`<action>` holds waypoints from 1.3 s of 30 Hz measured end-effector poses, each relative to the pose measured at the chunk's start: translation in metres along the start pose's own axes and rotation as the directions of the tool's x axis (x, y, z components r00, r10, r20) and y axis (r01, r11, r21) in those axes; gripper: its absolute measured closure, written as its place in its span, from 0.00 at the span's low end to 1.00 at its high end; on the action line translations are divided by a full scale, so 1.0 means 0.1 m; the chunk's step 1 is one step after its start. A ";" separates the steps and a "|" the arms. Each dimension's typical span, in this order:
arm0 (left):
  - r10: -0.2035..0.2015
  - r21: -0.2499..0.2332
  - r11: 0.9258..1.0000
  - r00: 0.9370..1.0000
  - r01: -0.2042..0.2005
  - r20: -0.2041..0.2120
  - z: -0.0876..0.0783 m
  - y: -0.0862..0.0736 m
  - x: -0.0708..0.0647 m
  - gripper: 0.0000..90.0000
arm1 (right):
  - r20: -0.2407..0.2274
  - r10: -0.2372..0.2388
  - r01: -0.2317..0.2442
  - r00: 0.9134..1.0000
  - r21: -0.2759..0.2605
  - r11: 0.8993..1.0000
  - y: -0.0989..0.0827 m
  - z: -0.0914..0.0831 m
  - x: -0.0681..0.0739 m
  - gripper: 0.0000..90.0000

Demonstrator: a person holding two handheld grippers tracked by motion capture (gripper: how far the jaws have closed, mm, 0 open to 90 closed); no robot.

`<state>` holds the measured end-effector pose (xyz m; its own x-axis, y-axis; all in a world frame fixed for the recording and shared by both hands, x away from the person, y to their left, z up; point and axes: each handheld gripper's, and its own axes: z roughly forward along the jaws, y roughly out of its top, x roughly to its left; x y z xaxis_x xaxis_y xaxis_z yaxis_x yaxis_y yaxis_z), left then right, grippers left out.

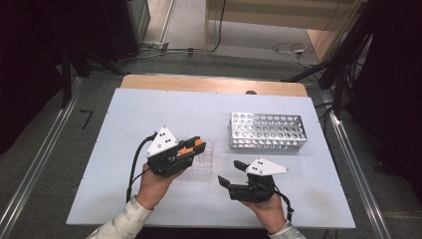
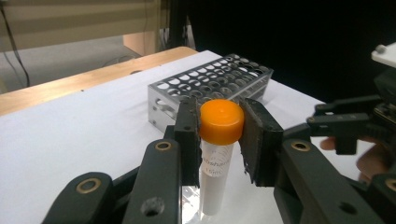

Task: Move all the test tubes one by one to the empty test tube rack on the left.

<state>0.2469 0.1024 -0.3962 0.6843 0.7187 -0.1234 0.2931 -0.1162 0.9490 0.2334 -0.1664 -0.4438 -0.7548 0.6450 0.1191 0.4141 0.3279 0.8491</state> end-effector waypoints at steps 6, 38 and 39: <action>0.007 -0.007 1.000 1.000 -0.008 -0.029 0.06 0.01 0.04 0.78 | 0.000 0.000 0.000 1.000 0.004 1.000 0.00 0.01 0.00 0.29; 0.134 0.162 0.979 0.989 -0.123 -0.059 0.24 -0.22 -0.03 0.77 | -0.002 -0.001 0.001 1.000 0.009 1.000 -0.01 0.02 0.02 0.29; 0.138 0.165 0.978 0.989 -0.127 -0.060 0.25 -0.21 -0.03 0.77 | -0.003 -0.001 0.001 1.000 0.008 1.000 -0.01 0.02 0.02 0.29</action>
<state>0.2549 0.0860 -0.4234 0.6772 0.7353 0.0265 0.3099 -0.3176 0.8962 0.2326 -0.1644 -0.4450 -0.7567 0.6428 0.1194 0.4174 0.3345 0.8449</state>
